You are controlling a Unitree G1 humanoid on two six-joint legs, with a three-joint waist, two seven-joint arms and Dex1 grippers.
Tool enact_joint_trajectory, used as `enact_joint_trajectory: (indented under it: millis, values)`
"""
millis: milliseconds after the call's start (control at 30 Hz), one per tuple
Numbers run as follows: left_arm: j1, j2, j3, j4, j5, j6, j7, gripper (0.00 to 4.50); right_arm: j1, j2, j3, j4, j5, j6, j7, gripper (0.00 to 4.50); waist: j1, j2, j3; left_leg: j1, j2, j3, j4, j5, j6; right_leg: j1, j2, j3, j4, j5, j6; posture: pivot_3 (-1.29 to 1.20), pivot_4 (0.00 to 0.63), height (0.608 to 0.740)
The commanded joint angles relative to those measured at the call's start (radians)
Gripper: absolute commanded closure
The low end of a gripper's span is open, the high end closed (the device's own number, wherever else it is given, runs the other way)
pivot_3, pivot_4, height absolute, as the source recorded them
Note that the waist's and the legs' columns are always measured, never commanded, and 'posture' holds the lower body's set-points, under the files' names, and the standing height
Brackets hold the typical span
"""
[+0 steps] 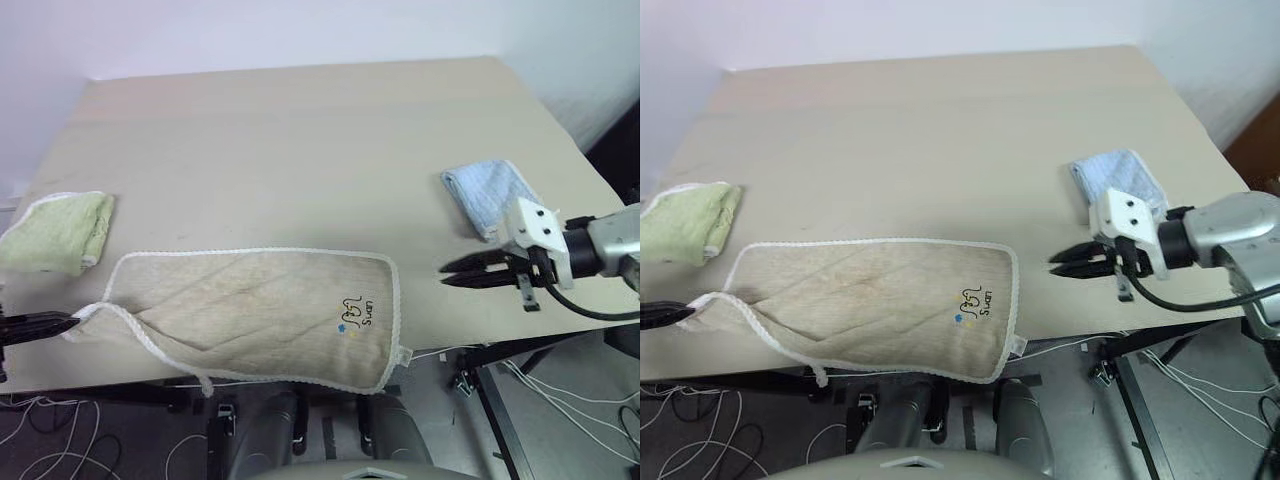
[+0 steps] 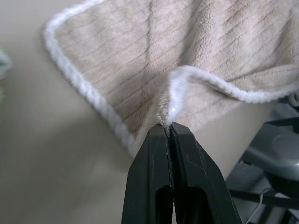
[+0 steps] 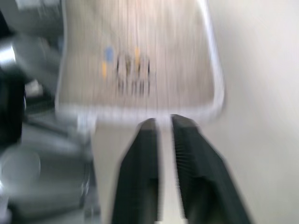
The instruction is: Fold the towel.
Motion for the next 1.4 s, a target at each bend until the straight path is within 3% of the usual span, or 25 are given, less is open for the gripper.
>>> enact_joint_trajectory:
  millis: [33,200,567,767,867,1133,1400]
  values:
    - [-0.016,-0.012,-0.014,-0.019,0.001,0.006,0.008,4.50,-0.006,0.047,0.054,-0.032,-0.025,-0.001,-0.055,2.61,0.000,0.000,0.000,0.000,0.000,0.000,0.000,0.000,0.000,0.000,0.000,0.000,0.000,0.000,0.000,0.00,0.150,0.740]
    - [-0.014,-0.024,-0.029,-0.019,0.010,-0.003,0.017,4.50,-0.031,0.114,0.144,0.010,-0.114,0.005,-0.146,0.90,0.001,0.000,0.000,0.003,0.000,0.000,0.002,0.000,0.000,0.001,0.000,0.000,0.000,0.000,-0.002,0.00,0.150,0.740]
    - [-0.018,-0.037,-0.030,-0.117,-0.001,0.064,0.058,4.50,-0.214,0.320,0.190,0.194,-0.090,0.486,-0.404,0.90,-0.001,-0.001,0.000,0.003,0.000,0.000,0.003,0.000,0.000,0.001,0.000,0.000,0.001,0.000,-0.002,0.00,0.150,0.740]
    - [0.002,-0.034,-0.001,-0.258,-0.026,0.170,0.104,4.50,-0.209,0.369,0.249,0.213,-0.124,0.539,-0.465,0.90,-0.002,-0.001,0.000,0.003,-0.001,0.000,0.003,0.000,0.000,0.002,0.000,0.000,0.001,0.001,-0.002,0.00,0.150,0.740]
    - [0.013,-0.035,0.018,-0.325,-0.045,0.224,0.131,4.50,-0.198,0.382,0.266,0.217,-0.145,0.508,-0.490,1.50,-0.002,-0.001,-0.001,0.003,0.000,0.000,0.003,0.000,0.000,0.002,0.000,0.000,0.002,0.001,-0.001,0.00,0.150,0.740]
    - [0.041,-0.036,0.060,-0.395,-0.058,0.280,0.164,4.50,-0.206,0.413,0.225,0.223,-0.149,0.402,-0.498,4.36,-0.004,-0.001,0.000,0.003,0.000,0.000,0.003,0.001,-0.001,0.002,0.001,0.000,0.003,0.002,0.000,0.00,0.150,0.740]
    - [0.062,-0.039,0.093,-0.408,-0.062,0.290,0.164,4.50,-0.334,0.460,0.222,0.311,-0.163,0.332,-0.498,4.44,-0.008,-0.001,0.000,0.004,0.000,0.000,0.004,0.001,-0.001,0.002,0.001,0.000,0.004,0.002,0.000,0.00,0.150,0.740]
